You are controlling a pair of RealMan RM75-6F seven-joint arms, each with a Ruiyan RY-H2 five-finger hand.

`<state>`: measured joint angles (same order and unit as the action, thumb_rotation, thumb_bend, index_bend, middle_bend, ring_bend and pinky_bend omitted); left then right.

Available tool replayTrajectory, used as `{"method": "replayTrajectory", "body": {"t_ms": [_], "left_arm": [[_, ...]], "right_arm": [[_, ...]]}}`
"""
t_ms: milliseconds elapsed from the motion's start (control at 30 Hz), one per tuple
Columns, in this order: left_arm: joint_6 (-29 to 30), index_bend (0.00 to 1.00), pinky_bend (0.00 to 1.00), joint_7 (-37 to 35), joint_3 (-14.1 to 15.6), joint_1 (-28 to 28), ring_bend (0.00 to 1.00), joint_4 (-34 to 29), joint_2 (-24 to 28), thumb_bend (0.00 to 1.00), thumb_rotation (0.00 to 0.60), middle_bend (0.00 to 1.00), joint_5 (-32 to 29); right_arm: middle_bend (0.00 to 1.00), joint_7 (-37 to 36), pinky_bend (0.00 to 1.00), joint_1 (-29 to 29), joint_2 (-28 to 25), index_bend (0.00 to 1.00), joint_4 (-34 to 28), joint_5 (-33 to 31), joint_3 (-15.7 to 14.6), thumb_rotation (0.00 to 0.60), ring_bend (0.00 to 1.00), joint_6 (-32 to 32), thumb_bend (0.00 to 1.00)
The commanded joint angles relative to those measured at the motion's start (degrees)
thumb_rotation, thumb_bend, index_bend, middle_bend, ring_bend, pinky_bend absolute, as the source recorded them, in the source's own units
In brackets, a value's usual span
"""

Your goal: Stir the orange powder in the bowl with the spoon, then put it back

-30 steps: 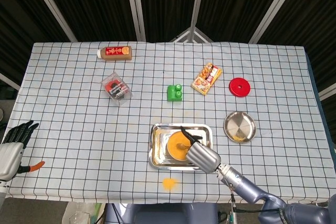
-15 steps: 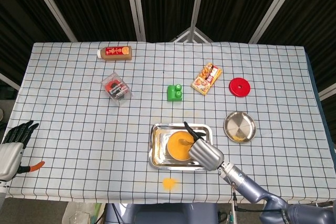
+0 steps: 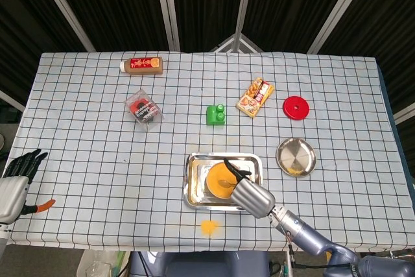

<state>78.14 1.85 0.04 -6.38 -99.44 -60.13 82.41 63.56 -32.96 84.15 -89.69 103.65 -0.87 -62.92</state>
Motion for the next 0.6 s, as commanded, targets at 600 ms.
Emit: {"method": "replayTrajectory", "body": {"t_ms": [600], "left_arm": [[0.0,0.00,0.00,0.1,-0.1,0.0,0.00,0.1,-0.1,0.00,0.600,0.00,-0.2]], "right_arm": [[0.83,0.6,0.02,1.1,1.0,0.95,5.2,0.1,1.3,0.600,0.56,-1.2,0.94]]}}
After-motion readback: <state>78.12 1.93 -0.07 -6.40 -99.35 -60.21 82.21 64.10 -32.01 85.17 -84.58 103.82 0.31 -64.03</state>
